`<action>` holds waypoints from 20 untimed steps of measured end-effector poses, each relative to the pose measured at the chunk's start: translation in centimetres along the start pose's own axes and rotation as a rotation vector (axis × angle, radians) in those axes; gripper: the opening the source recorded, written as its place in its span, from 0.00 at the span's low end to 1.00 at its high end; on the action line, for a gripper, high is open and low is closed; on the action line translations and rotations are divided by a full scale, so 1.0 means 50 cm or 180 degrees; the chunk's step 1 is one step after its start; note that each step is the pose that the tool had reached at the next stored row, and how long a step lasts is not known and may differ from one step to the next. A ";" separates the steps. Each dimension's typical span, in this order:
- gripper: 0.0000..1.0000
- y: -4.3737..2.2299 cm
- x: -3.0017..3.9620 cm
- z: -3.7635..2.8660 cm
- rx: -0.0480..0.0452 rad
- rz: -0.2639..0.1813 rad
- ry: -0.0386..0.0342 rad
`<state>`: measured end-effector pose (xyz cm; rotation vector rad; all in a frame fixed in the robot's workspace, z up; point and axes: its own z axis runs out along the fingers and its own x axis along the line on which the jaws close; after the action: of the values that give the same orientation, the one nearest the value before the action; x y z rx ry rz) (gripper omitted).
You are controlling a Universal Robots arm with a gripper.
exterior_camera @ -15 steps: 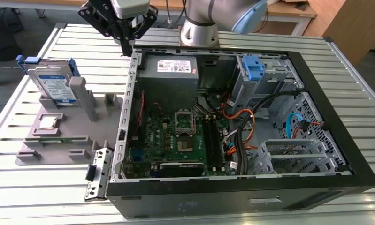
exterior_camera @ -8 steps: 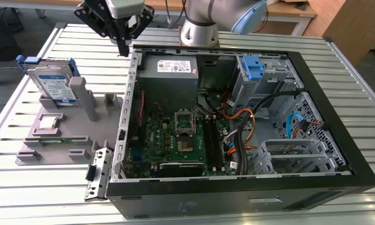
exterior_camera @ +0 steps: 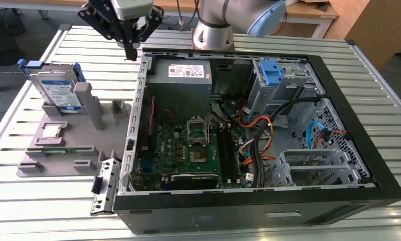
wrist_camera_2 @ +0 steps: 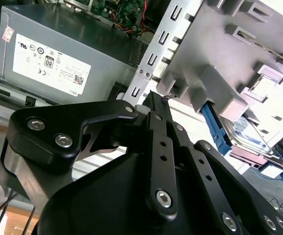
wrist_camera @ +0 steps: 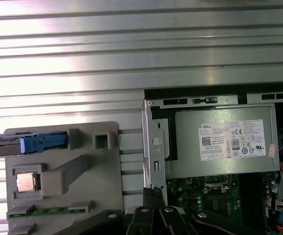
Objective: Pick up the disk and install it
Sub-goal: 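Reach for the disk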
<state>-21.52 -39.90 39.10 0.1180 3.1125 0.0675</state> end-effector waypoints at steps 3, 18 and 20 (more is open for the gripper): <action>0.10 -0.001 0.009 0.000 0.0000 0.0000 0.0000; 0.10 -0.005 0.062 0.002 0.0000 -0.0001 -0.0003; 0.10 -0.005 0.062 0.002 0.0000 0.0000 -0.0003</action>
<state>-24.62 -39.89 38.93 0.1178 3.1116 0.0677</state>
